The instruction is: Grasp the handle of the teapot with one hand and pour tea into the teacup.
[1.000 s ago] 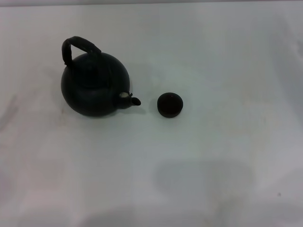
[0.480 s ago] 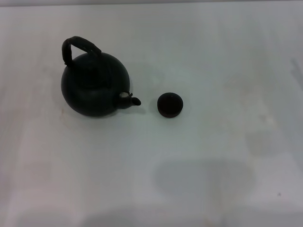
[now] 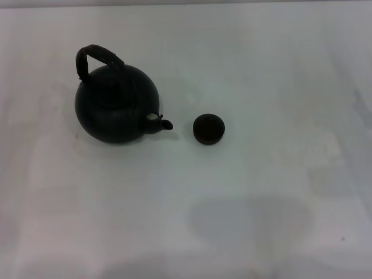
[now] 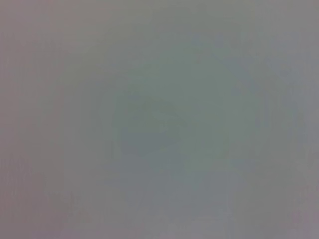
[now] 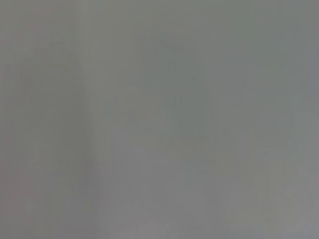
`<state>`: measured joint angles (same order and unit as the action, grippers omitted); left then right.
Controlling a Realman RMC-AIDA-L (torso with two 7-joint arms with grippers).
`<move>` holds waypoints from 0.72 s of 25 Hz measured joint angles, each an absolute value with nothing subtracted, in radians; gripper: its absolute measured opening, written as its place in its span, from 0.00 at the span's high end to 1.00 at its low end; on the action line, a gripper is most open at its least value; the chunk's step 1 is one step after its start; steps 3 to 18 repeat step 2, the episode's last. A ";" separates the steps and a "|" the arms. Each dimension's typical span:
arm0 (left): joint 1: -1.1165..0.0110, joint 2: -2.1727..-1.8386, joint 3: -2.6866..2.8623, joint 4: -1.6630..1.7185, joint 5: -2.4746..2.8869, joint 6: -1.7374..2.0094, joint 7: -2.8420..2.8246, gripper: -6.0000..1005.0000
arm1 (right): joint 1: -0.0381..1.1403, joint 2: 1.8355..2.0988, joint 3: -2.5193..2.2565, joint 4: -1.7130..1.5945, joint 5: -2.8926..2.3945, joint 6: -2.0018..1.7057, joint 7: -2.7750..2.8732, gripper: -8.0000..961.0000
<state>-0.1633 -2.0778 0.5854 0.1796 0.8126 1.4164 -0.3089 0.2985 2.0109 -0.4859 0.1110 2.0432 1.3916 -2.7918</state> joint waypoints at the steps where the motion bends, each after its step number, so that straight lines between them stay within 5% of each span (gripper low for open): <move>1: -0.170 -2.079 0.585 0.170 0.800 1.418 -0.298 0.14 | 0.301 2.011 -0.483 0.107 2.043 1.380 -2.792 0.12; 18: -0.179 -2.081 0.585 0.157 0.780 1.419 -0.292 0.14 | 0.304 2.012 -0.481 0.100 2.043 1.371 -2.792 0.12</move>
